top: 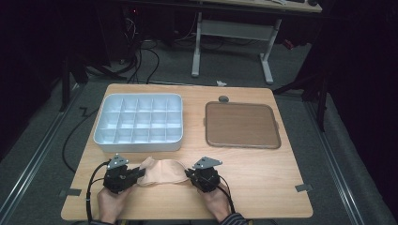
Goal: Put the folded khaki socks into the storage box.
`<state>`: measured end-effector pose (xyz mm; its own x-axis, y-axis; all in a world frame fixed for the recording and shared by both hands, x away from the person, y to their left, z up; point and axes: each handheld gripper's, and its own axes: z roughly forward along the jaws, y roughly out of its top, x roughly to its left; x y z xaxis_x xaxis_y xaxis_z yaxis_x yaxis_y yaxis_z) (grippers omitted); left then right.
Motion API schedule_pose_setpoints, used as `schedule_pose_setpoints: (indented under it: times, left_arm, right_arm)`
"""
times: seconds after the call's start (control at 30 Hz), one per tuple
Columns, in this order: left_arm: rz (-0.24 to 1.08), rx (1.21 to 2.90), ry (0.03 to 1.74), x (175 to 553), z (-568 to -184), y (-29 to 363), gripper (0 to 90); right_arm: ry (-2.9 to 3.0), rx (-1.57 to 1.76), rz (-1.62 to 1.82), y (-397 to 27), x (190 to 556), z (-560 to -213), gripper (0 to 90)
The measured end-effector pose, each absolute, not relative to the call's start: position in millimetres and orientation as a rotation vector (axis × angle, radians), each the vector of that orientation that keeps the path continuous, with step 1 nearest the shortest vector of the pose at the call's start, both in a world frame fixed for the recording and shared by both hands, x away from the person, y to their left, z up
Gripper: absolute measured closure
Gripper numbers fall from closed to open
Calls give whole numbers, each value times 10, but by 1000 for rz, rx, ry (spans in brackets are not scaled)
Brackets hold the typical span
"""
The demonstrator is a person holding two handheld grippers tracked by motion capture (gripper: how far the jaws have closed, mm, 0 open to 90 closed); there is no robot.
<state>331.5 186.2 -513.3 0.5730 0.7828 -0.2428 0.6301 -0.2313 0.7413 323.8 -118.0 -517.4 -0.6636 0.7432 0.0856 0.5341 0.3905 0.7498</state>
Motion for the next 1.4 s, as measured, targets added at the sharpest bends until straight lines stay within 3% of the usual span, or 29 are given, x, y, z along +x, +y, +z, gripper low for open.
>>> schedule_pose_setpoints:
  times: [1.4]
  left_arm:
    - [226, 1986, 1006, 3390, -4992, 1343, 789]
  right_arm:
    - [2273, 1227, 1132, -1715, 3141, -5061, 867]
